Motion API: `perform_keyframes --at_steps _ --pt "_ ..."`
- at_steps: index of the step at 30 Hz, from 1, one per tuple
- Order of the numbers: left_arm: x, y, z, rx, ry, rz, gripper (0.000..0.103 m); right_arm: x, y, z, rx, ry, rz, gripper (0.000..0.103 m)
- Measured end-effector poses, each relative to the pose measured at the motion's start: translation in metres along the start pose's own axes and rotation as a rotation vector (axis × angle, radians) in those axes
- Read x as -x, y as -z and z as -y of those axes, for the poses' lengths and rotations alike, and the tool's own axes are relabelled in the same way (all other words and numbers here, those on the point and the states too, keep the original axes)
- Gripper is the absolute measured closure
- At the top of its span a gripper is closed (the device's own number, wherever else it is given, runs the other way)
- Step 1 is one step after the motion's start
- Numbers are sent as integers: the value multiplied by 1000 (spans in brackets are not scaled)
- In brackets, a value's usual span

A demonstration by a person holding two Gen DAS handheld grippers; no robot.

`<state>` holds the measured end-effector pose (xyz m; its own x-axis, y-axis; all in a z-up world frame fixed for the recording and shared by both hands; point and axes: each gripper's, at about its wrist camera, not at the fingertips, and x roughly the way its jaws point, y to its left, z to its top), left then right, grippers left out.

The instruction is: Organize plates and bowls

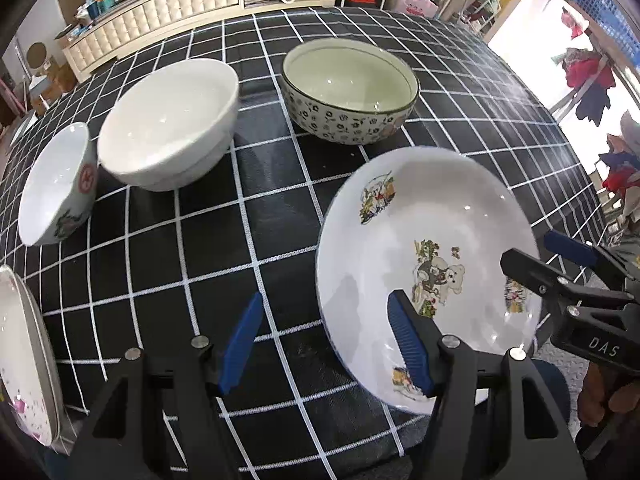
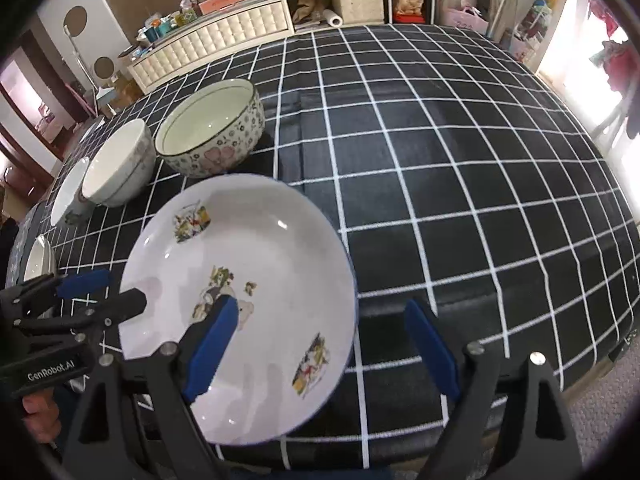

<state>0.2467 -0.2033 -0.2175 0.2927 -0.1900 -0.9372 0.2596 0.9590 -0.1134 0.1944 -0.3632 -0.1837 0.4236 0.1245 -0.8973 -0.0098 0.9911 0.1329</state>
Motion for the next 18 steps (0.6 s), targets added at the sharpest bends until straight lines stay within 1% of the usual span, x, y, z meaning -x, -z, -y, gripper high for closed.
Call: perform_keyframes --at_steps 1,3,4,5,6,8,9,11,13,18 --pt "-3 -1 2 -8 -2 -5 44 -2 0 0 2 0 -2 22" --pt "-7 -2 4 -14 11 -13 60 -6 -1 1 5 -4 -11 31" --pt "-9 -2 4 -14 20 -17 66 -8 -1 1 5 -4 -17 38" --pt "-11 -2 5 -12 29 -23 76 -9 -1 1 7 -5 -23 44" --pt "-13 -3 5 -12 35 -27 79 -11 -1 1 10 -6 -26 46" --pt "-16 -3 8 -15 39 -31 81 -13 0 3 10 -11 -31 56" --pt "-17 -3 9 -16 34 -31 81 -14 1 4 7 -13 -33 59" --pt "-17 -3 8 -17 30 -32 83 -16 1 6 -1 -6 -37 68" --pt "-17 -3 8 -22 24 -38 86 -15 3 6 8 12 -32 72" --pt "-17 -2 5 -14 24 -38 86 -12 5 7 14 19 -25 73"
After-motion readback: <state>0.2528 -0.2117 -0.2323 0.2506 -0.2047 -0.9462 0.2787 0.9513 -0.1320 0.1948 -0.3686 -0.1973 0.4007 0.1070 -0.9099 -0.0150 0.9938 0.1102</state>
